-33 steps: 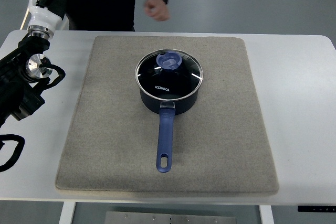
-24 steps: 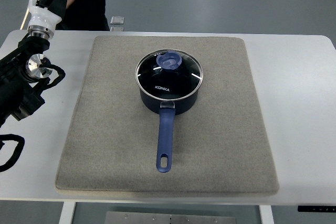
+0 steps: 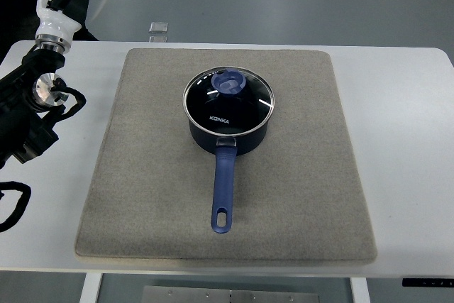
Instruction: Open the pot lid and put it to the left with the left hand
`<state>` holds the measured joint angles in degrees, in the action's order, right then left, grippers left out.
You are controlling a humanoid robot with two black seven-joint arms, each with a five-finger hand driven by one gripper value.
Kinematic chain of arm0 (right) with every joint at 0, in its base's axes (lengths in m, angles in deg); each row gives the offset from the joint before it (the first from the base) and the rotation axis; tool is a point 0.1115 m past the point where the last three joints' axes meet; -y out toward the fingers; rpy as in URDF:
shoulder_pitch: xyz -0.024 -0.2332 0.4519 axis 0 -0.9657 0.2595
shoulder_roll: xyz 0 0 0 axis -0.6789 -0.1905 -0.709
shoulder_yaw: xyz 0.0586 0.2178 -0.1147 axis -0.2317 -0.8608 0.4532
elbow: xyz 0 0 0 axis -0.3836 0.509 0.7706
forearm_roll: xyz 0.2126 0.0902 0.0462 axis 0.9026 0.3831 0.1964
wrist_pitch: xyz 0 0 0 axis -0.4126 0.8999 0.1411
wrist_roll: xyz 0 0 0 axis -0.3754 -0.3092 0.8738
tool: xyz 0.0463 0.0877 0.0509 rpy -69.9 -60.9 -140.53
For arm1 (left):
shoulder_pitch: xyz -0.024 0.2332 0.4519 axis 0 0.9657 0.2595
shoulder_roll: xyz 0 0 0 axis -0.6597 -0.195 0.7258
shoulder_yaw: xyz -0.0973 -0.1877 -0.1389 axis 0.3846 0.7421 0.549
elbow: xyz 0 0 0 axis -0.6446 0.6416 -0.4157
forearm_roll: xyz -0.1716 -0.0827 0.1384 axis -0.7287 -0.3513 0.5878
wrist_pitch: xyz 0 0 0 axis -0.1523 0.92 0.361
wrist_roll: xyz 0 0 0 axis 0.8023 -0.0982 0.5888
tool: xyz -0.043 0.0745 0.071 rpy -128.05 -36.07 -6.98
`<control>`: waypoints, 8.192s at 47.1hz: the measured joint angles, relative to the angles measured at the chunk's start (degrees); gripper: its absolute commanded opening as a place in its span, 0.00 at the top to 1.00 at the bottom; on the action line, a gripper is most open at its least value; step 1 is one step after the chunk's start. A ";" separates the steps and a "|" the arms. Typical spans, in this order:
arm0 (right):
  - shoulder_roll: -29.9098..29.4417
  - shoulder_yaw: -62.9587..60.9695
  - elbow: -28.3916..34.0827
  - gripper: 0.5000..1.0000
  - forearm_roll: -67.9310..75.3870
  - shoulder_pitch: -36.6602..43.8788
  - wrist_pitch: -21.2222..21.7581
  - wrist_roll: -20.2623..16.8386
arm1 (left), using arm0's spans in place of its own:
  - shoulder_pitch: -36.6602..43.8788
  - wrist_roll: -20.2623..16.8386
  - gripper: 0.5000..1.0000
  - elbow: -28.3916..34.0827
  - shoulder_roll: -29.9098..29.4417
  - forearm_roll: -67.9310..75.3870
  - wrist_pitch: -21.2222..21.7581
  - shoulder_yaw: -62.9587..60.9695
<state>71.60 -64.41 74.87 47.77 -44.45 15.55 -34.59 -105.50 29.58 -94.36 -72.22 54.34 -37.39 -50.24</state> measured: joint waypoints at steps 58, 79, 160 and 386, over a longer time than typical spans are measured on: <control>0.00 0.00 0.00 0.17 0.00 -0.01 0.00 0.00 | -10.84 0.00 0.02 -0.22 -3.32 3.67 -4.16 -23.59; 0.00 0.00 0.00 0.17 0.00 0.03 0.00 0.00 | -21.39 0.01 0.02 0.93 -2.83 17.92 -2.69 -48.67; 0.00 0.00 0.00 0.17 0.01 0.02 0.00 0.00 | -36.22 -0.01 0.02 -28.76 -4.59 85.17 7.79 -52.94; 0.00 0.00 0.00 0.17 -0.02 0.02 0.00 0.00 | -37.18 0.01 0.78 -29.96 -4.75 87.90 2.64 -53.84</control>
<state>71.60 -64.41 74.86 47.75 -44.43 15.55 -34.59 -142.68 29.58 -124.32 -76.97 142.24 -34.74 -104.08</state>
